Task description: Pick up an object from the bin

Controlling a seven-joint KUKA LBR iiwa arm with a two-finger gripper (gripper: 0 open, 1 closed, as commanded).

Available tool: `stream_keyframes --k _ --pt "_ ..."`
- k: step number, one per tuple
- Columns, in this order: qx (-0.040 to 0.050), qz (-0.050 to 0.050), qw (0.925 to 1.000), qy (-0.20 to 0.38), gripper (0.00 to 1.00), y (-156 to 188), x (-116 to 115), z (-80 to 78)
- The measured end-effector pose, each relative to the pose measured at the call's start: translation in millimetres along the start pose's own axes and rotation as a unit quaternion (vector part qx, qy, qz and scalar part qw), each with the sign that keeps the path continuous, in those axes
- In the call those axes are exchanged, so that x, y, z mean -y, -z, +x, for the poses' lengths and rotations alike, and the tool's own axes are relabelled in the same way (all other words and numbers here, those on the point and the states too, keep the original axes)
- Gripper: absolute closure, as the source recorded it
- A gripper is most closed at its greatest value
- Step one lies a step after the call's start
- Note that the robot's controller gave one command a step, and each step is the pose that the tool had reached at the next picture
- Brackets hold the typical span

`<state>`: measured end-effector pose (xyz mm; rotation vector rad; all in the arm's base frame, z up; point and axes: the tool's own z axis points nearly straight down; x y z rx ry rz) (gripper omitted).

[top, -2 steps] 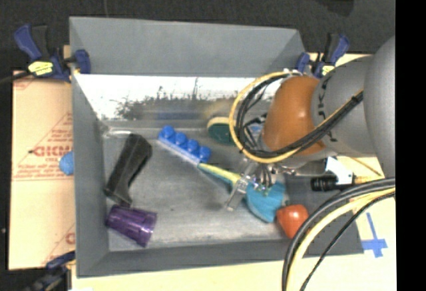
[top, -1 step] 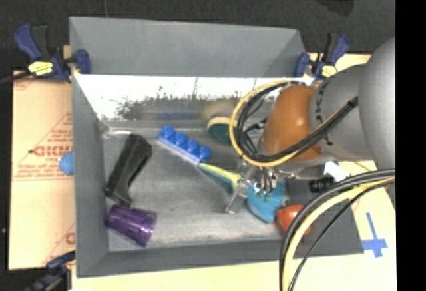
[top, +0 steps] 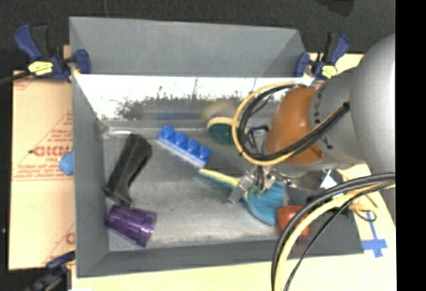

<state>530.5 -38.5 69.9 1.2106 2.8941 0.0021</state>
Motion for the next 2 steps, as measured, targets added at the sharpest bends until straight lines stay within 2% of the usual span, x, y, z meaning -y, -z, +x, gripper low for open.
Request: stream_keyframes --k 2 --pt "0.0008 0.000 1.0000 0.001 1.00 5.8 0.4 0.0"
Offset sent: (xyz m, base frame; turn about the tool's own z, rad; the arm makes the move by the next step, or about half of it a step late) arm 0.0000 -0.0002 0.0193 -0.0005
